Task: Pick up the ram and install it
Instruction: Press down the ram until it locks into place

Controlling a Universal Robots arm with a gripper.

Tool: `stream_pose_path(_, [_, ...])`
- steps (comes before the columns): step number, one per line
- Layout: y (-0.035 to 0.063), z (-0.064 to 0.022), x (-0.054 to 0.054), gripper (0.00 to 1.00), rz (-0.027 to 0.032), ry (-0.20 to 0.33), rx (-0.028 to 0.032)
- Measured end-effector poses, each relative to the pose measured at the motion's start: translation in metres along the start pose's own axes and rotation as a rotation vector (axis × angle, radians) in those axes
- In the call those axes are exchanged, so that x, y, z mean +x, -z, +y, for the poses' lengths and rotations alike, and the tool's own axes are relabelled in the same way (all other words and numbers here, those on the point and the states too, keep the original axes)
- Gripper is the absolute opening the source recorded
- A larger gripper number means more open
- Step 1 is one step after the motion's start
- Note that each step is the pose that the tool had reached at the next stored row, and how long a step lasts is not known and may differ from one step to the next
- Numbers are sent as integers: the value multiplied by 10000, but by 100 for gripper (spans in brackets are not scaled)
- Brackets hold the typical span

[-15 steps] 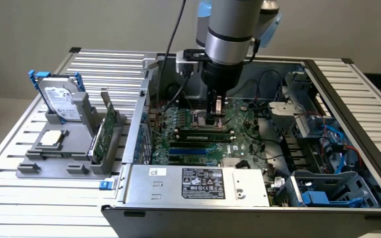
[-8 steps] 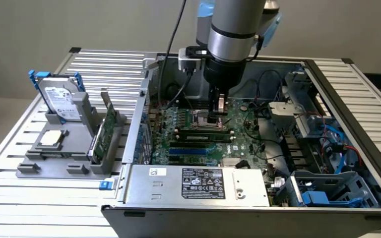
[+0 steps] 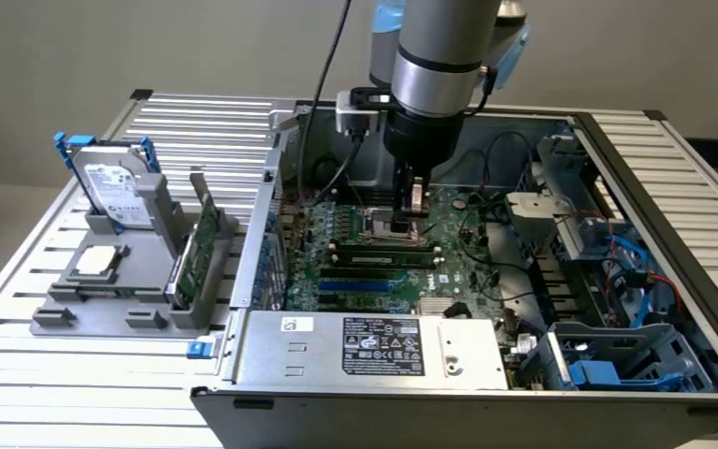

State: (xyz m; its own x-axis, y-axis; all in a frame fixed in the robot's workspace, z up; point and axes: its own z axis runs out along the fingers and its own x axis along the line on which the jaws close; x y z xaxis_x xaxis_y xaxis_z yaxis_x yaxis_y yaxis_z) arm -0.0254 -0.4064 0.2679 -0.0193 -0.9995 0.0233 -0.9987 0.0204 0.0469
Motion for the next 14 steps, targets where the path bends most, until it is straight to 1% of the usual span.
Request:
stream_pose_path(5, [0,0,1,11,-2,-10,-3])
stream_pose_path(6, [0,0,1,11,-7,-94,-5])
stream_pose_path(14, [-3,0,1,11,-72,-1482,-37])
